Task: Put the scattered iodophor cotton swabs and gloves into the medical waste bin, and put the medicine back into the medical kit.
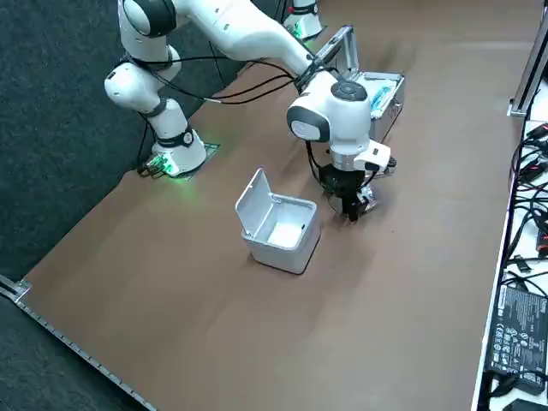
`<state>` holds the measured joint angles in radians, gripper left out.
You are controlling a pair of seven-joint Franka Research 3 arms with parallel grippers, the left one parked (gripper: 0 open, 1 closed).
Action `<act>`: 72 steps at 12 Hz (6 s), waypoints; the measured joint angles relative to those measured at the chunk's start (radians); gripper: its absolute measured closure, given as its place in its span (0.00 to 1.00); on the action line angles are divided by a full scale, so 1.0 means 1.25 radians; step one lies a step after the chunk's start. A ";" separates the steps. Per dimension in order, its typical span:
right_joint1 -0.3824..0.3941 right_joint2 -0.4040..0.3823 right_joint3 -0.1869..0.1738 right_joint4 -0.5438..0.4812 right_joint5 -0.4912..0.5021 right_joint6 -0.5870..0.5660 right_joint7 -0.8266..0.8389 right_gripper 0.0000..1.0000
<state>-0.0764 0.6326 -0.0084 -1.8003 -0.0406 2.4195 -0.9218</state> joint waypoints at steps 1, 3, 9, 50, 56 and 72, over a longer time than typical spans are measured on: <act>0.000 0.000 0.000 0.000 0.000 0.000 0.000 0.81; 0.000 0.000 0.000 0.001 0.000 0.000 0.000 0.97; -0.001 -0.019 0.000 0.019 0.004 -0.012 0.008 0.99; -0.203 -0.157 0.011 0.252 0.045 -0.565 -0.148 0.11; -0.027 -0.162 0.018 0.246 0.062 -0.589 0.140 0.00; 0.151 -0.049 0.020 0.113 0.060 -0.242 0.167 0.09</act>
<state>0.1124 0.5716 0.0163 -1.6588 0.0347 2.1175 -0.7133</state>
